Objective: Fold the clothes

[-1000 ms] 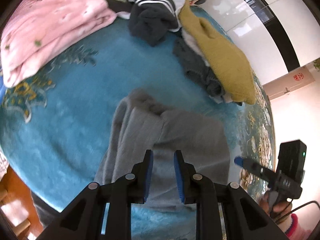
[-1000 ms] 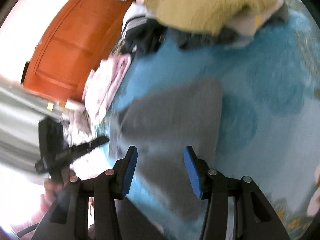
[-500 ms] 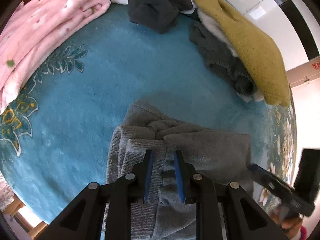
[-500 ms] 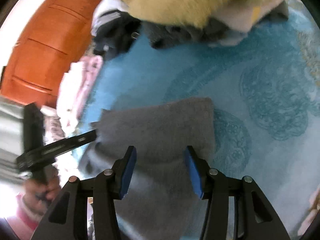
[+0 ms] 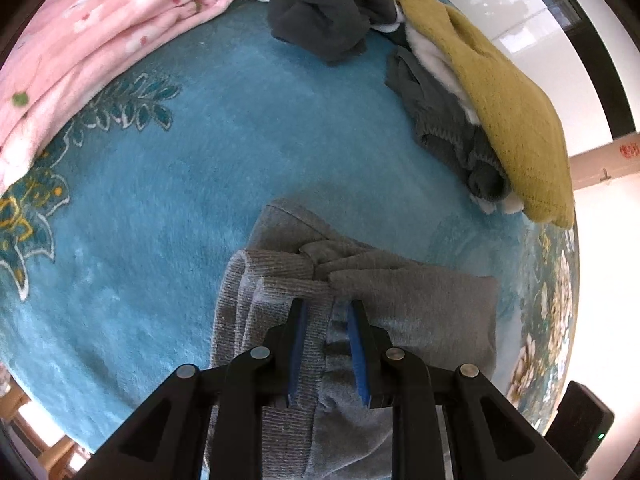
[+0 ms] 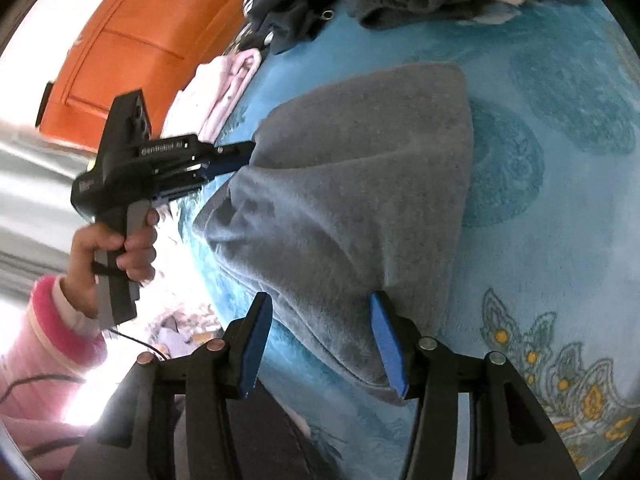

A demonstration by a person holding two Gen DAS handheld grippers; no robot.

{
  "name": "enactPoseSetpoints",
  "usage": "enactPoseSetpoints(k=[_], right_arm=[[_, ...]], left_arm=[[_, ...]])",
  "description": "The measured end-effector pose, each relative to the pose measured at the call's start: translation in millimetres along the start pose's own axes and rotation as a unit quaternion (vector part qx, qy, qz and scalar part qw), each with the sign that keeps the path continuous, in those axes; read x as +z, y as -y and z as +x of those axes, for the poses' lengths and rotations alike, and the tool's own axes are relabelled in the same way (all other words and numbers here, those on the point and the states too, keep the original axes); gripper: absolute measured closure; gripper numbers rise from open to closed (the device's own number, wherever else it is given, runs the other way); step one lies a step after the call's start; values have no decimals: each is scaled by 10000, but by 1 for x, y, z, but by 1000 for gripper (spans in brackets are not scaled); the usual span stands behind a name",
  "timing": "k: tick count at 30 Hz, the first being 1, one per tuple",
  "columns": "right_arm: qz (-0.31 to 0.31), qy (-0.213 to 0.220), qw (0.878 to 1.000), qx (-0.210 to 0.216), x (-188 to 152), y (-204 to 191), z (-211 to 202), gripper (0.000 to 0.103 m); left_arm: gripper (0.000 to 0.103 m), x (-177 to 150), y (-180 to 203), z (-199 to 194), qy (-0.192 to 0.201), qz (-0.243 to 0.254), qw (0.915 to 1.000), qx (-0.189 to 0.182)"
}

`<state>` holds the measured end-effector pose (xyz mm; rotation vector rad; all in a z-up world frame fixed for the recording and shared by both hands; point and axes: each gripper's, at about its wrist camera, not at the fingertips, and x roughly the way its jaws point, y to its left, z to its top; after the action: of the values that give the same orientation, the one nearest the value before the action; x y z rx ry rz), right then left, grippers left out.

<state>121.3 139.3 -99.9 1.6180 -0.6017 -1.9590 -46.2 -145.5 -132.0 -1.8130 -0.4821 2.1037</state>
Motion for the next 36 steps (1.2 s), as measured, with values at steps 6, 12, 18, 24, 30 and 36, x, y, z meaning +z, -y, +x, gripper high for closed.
enactPoseSetpoints(k=[6, 12, 18, 24, 30, 36], right_arm=[[216, 99, 9996, 153, 8, 0, -6, 51], [446, 204, 9983, 315, 16, 0, -12, 51], [534, 317, 9973, 391, 21, 0, -18, 51], [439, 437, 9975, 354, 21, 0, -22, 51], [510, 607, 9964, 286, 24, 9, -30, 49], [1664, 339, 9845, 430, 12, 59, -10, 36]], left_arm=[[73, -53, -12, -49, 467, -377, 9976, -340], [69, -101, -46, -44, 313, -1089, 9916, -622], [69, -101, -46, -40, 307, -1267, 9902, -501], [69, -105, -61, -46, 385, -1395, 9886, -427], [35, -95, -69, -58, 707, -1186, 9885, -608], [21, -83, -83, -32, 528, -1311, 9884, -559]])
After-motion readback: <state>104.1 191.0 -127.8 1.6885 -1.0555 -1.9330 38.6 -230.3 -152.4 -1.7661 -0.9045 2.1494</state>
